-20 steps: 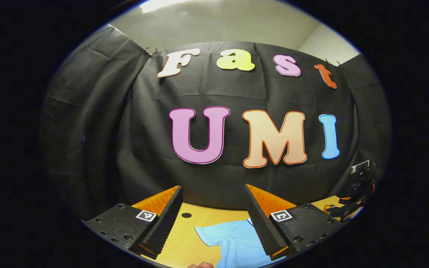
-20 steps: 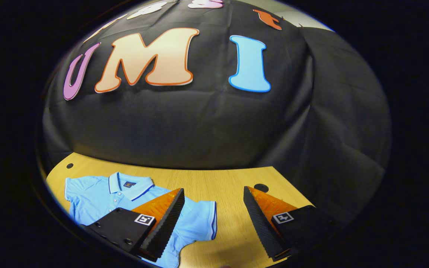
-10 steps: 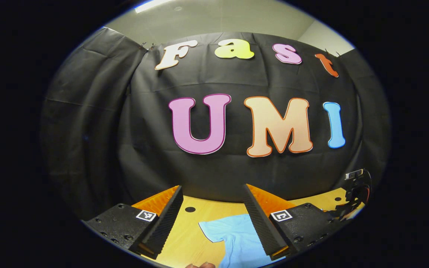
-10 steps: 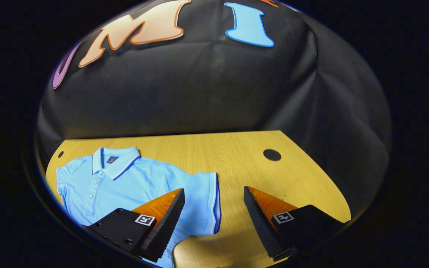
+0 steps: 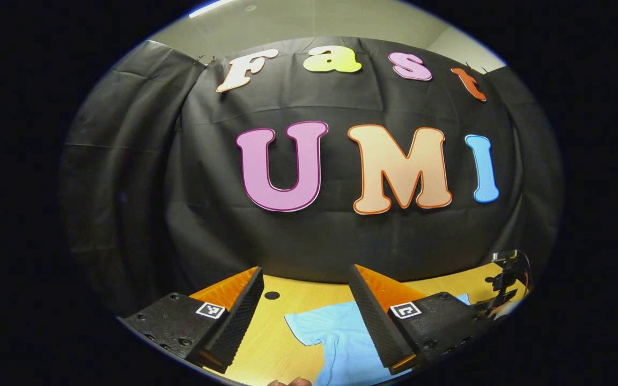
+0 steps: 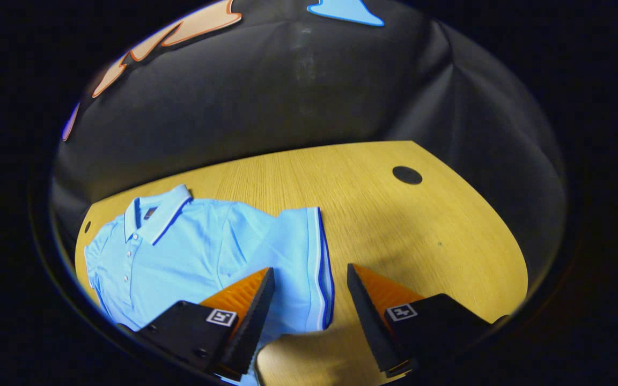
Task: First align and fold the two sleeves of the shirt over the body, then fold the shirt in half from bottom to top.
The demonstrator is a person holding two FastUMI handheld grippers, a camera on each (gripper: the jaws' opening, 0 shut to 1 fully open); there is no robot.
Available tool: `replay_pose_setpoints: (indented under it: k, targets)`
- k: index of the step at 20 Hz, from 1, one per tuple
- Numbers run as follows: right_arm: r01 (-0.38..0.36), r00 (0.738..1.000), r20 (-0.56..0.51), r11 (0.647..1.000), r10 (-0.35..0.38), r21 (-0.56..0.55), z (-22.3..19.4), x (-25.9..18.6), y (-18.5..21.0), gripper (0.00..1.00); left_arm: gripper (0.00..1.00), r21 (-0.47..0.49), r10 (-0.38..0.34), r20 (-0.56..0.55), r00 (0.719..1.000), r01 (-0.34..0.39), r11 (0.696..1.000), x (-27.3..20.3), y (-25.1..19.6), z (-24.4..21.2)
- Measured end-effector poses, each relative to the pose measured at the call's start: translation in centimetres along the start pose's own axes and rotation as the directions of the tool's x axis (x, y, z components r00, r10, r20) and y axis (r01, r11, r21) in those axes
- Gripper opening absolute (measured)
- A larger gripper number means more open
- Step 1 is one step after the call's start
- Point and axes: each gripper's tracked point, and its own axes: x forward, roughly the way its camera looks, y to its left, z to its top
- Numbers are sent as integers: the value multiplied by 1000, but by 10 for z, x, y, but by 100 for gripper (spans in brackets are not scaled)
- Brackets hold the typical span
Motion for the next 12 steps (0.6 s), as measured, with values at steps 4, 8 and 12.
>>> replay_pose_setpoints:
  k: [4,8,12]
  targets:
    - [-47,999,6,999,47,-4,1,0,12,28,95,-13,3,-22,1000,-3,1000,2,0,-8]
    - [-72,996,52,997,71,7,14,-7,27,3,95,-6,10,-31,999,-11,1000,2,2,-13]
    - [-166,980,117,985,160,40,39,-25,66,3,95,-16,11,-32,999,-11,1000,1,3,-14]
